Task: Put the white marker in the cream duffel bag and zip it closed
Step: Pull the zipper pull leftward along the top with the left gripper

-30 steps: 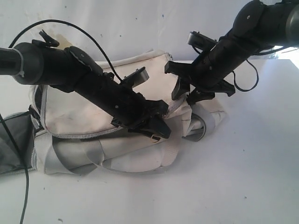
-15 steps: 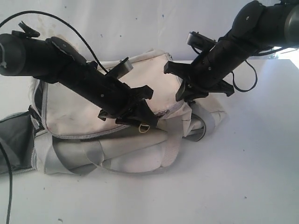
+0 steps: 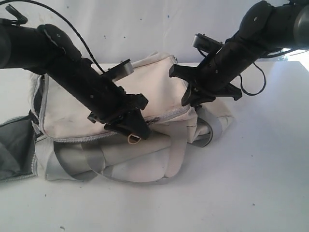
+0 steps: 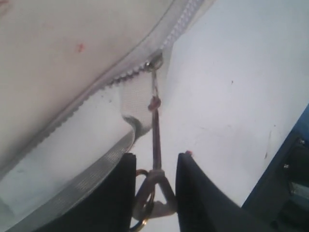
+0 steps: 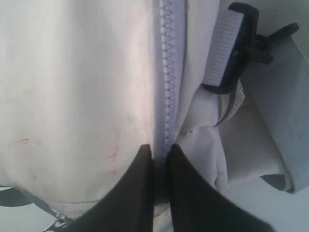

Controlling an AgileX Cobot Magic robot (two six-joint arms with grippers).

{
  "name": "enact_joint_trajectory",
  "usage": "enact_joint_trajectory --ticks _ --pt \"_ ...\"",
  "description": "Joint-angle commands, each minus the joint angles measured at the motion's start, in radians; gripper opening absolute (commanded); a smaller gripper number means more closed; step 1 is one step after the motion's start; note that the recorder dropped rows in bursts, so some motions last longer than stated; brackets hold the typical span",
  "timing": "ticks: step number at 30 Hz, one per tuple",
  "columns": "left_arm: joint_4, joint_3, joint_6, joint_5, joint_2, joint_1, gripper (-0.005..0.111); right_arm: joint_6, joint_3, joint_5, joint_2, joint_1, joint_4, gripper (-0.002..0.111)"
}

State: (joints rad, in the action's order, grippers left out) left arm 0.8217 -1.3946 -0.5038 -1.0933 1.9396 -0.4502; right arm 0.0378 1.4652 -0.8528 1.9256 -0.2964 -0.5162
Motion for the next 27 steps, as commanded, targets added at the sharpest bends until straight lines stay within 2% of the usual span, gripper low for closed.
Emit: enact_joint_trajectory --ticks 1,7,19,23,27 --pt "-0.166 -0.004 0.070 -0.086 -0.055 0.000 0.000 0.011 0.000 0.025 -0.002 0.008 0.032 0.000" --pt "-0.360 -0.004 0.157 -0.107 -0.122 0.000 0.000 0.011 0.000 0.025 -0.002 0.008 0.045 0.000" --pt "-0.461 0.000 0.179 -0.128 -0.212 0.032 0.000 0.004 0.000 0.023 -0.002 0.078 0.040 0.000" --pt "-0.552 0.003 0.212 -0.128 -0.228 0.055 0.000 0.002 0.000 0.031 -0.002 0.102 0.036 0.000" --pt "-0.566 0.003 0.220 -0.128 -0.234 0.092 0.000 0.002 0.000 0.037 -0.002 0.122 0.029 0.000"
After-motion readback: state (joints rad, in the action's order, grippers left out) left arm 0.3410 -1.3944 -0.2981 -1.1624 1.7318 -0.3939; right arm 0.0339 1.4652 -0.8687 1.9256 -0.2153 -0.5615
